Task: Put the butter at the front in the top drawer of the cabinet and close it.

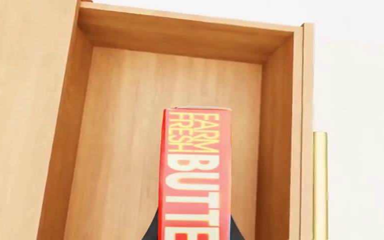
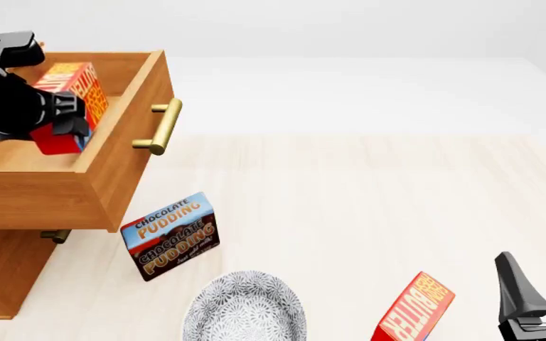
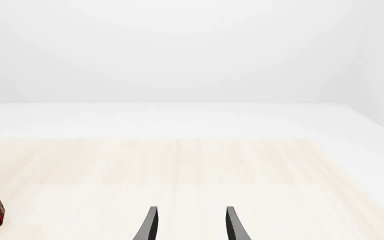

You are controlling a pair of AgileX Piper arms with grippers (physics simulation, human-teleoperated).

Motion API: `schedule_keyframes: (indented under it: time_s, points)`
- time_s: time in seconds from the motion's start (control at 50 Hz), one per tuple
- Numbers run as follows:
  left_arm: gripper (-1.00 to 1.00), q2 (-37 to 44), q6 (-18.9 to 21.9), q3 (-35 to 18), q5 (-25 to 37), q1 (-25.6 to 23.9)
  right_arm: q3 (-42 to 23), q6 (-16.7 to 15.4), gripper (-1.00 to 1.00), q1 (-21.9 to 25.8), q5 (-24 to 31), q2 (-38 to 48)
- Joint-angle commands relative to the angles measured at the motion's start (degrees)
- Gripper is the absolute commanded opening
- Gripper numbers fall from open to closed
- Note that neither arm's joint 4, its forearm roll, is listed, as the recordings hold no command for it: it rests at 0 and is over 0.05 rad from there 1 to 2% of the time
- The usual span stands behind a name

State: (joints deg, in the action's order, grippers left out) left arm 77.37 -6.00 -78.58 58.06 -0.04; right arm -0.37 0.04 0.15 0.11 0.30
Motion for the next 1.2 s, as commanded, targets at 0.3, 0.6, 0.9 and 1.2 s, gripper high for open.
schedule_keyframes:
  time_s: [0.3, 0.6, 0.9, 1.2]
  points:
    - [-1.00, -0.40, 1.60, 2.28, -2.32, 0.49, 0.04, 0.01, 1.00, -0.02, 0.02, -0.08]
    - [-1.00, -1.07, 2.99, 2.47, -3.16, 1.14, 0.04, -0.01, 1.00, -0.02, 0.02, -0.08]
    - [-1.00, -0.94, 2.68, 4.11, -4.37, 0.81, 0.04, -0.01, 1.00, -0.03, 0.02, -0.07]
    - [-1.00, -0.21, 2.17, 5.40, -5.89, 0.40, 0.04, 0.00, 1.00, -0.03, 0.02, -0.08]
